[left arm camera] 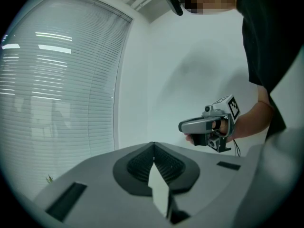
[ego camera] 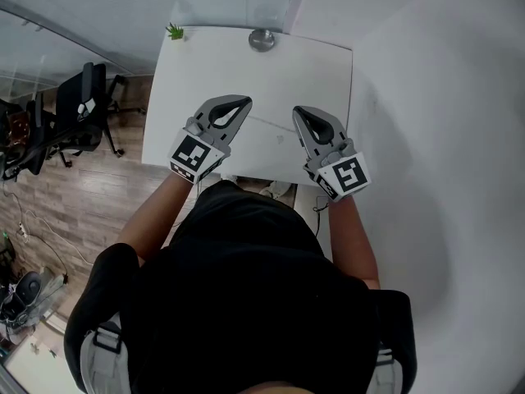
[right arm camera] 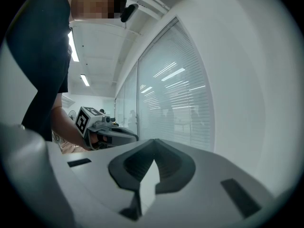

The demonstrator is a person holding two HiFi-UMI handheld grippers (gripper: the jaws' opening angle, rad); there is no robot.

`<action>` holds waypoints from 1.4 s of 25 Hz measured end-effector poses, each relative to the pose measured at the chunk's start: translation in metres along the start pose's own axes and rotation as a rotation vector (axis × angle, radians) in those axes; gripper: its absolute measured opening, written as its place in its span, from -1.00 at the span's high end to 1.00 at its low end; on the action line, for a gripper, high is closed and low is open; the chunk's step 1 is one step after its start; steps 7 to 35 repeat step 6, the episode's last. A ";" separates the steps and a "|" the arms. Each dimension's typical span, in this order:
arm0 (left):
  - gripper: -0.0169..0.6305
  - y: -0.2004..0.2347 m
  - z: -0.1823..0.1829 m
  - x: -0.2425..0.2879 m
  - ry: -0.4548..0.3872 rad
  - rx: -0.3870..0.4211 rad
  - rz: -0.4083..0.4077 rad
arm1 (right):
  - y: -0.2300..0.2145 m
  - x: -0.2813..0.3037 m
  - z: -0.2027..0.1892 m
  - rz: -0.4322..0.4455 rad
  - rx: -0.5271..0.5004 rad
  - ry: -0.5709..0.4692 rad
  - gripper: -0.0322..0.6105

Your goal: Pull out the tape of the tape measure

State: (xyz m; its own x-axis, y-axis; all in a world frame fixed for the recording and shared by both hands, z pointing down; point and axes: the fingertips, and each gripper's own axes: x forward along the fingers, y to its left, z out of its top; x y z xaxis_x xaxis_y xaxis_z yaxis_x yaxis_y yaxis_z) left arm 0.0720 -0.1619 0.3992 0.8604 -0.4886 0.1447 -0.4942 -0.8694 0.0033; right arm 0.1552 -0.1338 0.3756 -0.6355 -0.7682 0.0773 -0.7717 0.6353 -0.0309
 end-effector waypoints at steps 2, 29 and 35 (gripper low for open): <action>0.91 0.000 -0.001 0.000 0.002 -0.002 0.001 | 0.001 0.000 0.000 0.003 -0.003 -0.001 0.89; 0.91 0.001 0.000 0.002 0.002 -0.006 0.000 | 0.000 0.002 0.000 0.009 -0.003 0.001 0.90; 0.91 0.001 0.000 0.002 0.002 -0.006 0.000 | 0.000 0.002 0.000 0.009 -0.003 0.001 0.90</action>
